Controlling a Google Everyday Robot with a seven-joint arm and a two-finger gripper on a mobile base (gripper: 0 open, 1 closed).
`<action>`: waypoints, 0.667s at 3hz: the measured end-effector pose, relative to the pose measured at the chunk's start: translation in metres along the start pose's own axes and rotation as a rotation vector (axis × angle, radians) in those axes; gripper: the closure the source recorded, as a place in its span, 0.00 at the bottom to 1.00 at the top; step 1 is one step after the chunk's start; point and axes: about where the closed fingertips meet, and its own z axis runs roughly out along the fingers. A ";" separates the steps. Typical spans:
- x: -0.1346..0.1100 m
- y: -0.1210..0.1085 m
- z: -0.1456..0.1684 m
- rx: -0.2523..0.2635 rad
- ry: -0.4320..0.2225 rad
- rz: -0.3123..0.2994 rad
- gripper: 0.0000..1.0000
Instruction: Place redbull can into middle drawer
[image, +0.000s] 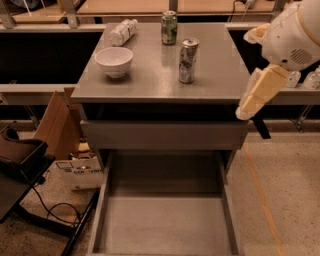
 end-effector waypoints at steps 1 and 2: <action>-0.021 -0.043 0.030 0.032 -0.204 0.030 0.00; -0.032 -0.067 0.047 0.063 -0.402 0.070 0.00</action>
Offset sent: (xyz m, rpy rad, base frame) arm 0.1146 0.0257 0.0077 0.6407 -0.2282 0.0698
